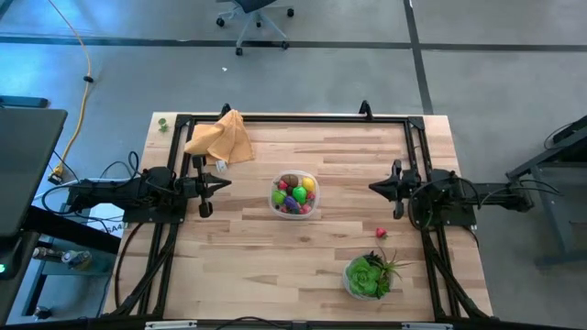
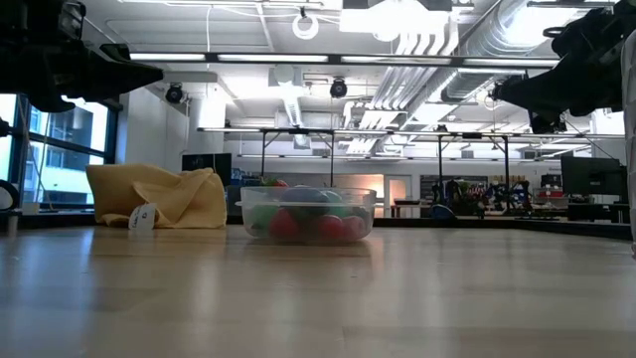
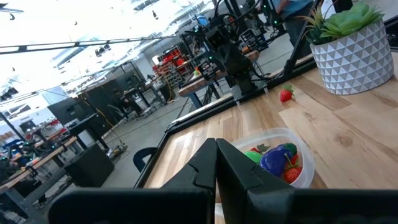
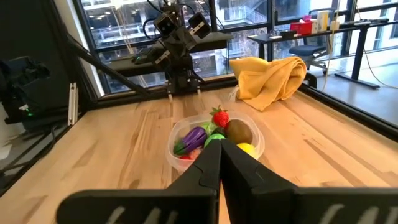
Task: Pick and placing Produce into tupperware
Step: Put the strawberry into the transparent bin
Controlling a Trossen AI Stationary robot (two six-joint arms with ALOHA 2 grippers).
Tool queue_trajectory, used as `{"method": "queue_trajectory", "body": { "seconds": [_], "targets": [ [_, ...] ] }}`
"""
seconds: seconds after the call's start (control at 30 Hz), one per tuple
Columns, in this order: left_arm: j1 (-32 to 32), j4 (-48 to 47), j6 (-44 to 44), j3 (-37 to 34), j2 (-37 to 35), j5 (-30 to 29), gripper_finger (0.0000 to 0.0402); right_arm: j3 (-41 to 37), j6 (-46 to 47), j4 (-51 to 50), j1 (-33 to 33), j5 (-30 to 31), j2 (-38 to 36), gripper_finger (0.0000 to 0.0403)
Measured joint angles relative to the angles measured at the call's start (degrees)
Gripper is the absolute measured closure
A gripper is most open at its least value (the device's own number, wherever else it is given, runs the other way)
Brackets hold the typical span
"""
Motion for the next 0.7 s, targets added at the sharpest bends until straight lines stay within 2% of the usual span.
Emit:
{"method": "queue_trajectory", "body": {
  "seconds": [0.5, 0.6, 0.7],
  "targets": [
    [0.0, 0.0, 0.0, 0.0, 0.0, 0.0, 0.0401, 0.0, 0.2, -0.1, 0.0, -0.1, 0.0, 0.0403],
    [0.0, 0.0, 0.0, 0.0, 0.0, 0.0, 0.0401, 0.6, 4.0, -0.6, -0.2, -0.1, 0.0, 0.0403],
    [0.0, 0.0, 0.0, 0.0, 0.0, 0.0, 0.0401, 5.1, 7.8, -2.6, -0.5, -0.2, 0.9, 0.0402]
  ]
}}
